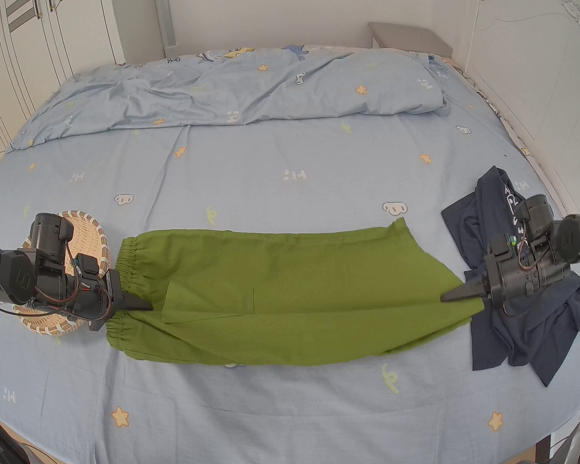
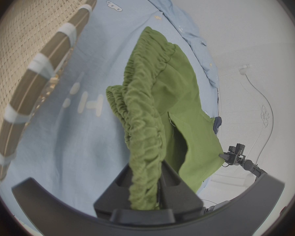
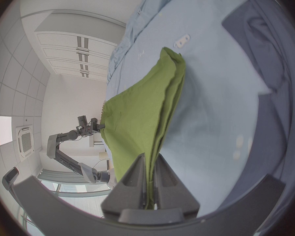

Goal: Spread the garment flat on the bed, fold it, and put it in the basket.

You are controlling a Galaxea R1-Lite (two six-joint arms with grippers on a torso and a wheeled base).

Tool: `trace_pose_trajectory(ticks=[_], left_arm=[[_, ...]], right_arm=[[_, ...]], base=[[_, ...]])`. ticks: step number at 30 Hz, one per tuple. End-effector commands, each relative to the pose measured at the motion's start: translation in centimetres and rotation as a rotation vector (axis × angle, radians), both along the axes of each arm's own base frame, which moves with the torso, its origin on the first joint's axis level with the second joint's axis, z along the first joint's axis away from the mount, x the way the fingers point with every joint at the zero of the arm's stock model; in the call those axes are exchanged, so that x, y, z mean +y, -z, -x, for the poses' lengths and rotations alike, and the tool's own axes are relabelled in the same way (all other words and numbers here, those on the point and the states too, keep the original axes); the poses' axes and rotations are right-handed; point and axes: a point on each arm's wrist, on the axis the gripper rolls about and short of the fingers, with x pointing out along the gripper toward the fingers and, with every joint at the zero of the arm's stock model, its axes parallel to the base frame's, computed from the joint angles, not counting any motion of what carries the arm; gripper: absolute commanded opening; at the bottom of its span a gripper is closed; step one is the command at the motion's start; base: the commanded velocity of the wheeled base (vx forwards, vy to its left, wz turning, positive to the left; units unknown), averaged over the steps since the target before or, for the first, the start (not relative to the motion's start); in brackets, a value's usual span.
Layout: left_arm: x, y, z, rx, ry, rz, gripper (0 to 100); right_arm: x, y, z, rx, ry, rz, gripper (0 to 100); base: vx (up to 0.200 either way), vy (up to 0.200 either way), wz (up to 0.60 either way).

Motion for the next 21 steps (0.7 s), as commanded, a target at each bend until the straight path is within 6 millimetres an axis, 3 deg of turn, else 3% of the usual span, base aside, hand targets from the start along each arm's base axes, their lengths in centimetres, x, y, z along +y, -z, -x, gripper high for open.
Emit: trace_pose_trajectory(ticks=[1,2,11,15,21], left_arm=[[0.6,-0.2,3.3,-0.003,0.008,-0.033,0],[0.4,0.5,5.6,0.021,0.019,-0.043,0],[0.5,2.1,11.0,0.06,0.024,-0.068,0],[0.9,3.1,12.3,0.082,0.028,-0.087,0],[1.5,3.6,12.8,0.086,0.023,-0.103,0]], right_arm=[[0.0,0.5,4.7,0.039,-0.006,0.004,0],[0.3,2.2,7.6,0.059,-0.02,0.004,0],[2.6,5.6,14.1,0.058,-0.146,0.013,0],[2.9,6.2,15.3,0.066,-0.173,0.014,0],[2.8,6.6,15.4,0.074,-0.173,0.013,0]], base=[[0.0,0.0,0.0],[0.0,0.0,0.0],[0.0,0.0,0.0],[0.0,0.0,0.0],[0.0,0.0,0.0]])
